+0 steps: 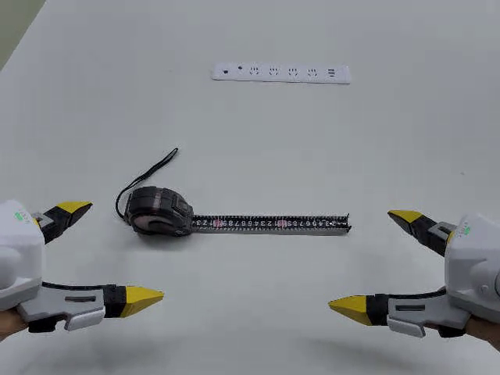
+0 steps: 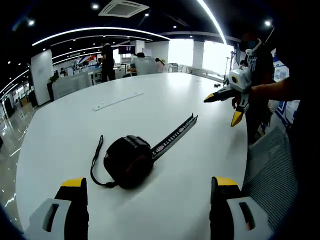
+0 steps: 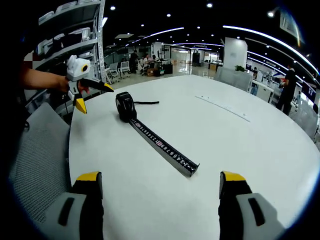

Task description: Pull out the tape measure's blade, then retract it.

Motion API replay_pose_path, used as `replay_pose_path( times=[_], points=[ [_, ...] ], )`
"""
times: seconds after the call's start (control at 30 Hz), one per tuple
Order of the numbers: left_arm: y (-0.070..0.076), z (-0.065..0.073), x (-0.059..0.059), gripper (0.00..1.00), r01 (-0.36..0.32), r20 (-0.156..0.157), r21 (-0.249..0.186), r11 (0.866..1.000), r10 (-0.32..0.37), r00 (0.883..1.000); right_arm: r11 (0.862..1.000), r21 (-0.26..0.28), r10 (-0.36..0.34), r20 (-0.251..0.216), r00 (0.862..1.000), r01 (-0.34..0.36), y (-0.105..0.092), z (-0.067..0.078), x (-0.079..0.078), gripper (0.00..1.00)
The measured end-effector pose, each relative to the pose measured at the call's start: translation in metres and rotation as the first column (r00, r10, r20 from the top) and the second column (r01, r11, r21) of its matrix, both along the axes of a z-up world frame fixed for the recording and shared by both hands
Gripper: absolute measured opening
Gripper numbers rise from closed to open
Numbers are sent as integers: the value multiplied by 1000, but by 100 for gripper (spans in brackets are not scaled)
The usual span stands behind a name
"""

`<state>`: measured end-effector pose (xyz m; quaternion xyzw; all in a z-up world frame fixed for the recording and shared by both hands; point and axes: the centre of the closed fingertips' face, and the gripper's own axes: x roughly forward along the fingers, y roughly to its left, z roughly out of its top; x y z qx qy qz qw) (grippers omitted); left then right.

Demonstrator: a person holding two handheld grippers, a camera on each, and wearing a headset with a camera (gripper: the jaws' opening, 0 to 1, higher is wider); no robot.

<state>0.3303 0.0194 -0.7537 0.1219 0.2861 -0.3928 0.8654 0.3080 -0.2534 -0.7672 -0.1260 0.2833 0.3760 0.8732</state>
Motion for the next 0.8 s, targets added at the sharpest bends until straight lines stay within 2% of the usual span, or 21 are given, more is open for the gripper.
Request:
replay_pose_path(
  times=[0.1, 0.23, 0.4, 0.5, 0.6, 0.63, 0.8],
  points=[
    [-4, 3, -4, 100, -33, 7, -29, 999, 33, 999, 999, 6, -32, 11, 999, 32, 3, 4, -1, 99],
    [-11, 5, -11, 100, -49, 9, -46, 998, 49, 999, 998, 37, -46, 13, 999, 45, 11, 9, -6, 98],
    [-17, 7, -17, 100, -80, 20, -60, 995, 81, 996, 996, 45, -72, 21, 997, 71, 19, 11, -9, 98],
    [-16, 10, -18, 100, -106, 35, -53, 993, 108, 994, 993, 43, -108, 32, 994, 106, 20, 13, -8, 98],
    [-12, 11, -16, 100, -145, 41, -38, 989, 147, 988, 989, 46, -145, 38, 989, 143, 21, 16, -7, 98],
    [-9, 11, -15, 100, -177, 39, -33, 984, 179, 983, 987, 40, -159, 42, 986, 157, 21, 17, -7, 98],
    [-13, 15, -18, 100, -233, 58, -50, 971, 236, 970, 976, 52, -213, 55, 976, 210, 23, 21, -7, 98]
  ],
)
